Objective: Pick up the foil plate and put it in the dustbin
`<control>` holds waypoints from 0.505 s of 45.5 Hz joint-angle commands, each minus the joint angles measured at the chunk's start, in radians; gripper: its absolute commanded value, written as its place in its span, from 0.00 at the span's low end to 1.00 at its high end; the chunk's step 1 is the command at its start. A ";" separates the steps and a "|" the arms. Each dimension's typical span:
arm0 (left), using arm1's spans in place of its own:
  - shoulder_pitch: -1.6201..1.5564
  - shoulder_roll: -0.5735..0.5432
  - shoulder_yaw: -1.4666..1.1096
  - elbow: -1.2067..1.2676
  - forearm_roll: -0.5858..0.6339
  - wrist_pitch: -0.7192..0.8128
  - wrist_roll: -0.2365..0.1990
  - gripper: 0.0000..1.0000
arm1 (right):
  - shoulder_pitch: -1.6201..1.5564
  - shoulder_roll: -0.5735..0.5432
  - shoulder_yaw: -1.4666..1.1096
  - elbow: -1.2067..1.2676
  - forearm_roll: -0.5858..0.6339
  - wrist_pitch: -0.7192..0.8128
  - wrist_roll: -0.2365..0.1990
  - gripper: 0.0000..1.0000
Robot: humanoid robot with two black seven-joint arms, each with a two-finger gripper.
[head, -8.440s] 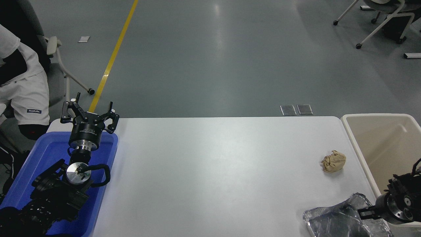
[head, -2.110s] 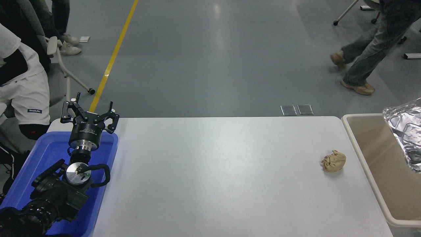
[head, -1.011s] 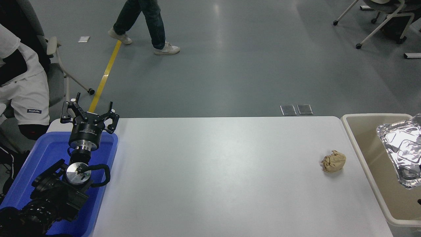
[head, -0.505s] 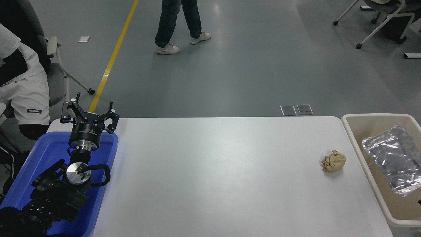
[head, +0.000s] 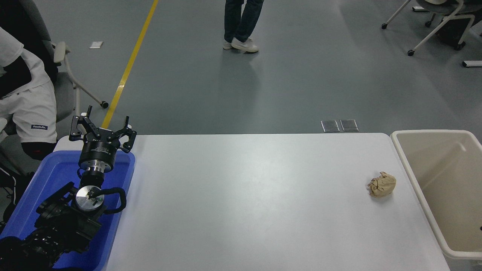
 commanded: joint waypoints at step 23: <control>0.000 0.000 0.000 0.001 0.001 -0.002 0.000 0.99 | 0.106 -0.015 -0.090 0.157 -0.145 0.008 -0.008 1.00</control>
